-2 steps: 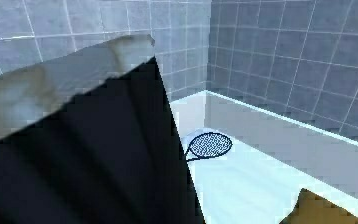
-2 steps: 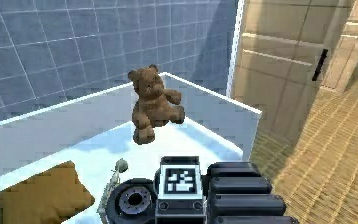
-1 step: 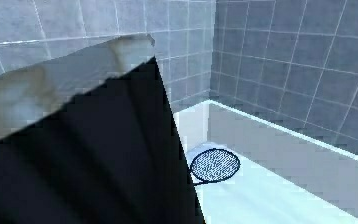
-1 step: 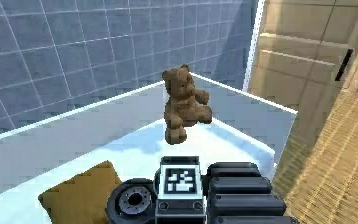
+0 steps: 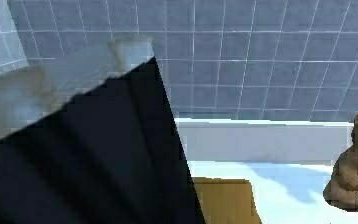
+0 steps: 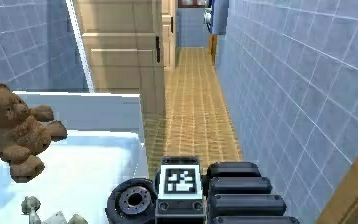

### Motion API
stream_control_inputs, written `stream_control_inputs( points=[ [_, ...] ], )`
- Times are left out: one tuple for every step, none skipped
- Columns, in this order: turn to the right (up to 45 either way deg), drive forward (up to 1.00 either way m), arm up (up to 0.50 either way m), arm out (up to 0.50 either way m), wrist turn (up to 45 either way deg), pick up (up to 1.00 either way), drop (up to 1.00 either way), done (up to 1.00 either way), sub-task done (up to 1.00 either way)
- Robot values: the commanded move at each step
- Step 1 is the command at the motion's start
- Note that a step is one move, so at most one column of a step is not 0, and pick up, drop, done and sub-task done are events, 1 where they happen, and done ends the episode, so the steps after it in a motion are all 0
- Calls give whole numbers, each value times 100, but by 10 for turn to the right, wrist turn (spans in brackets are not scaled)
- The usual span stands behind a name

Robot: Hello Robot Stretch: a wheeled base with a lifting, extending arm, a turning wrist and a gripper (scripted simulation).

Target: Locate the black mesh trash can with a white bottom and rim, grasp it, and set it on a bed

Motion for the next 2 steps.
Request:
stream_control_inputs(
  points=[
    [450,0,0,0,0,0,0,0,0],
    [150,0,0,0,0,0,0,0,0]
  ],
)
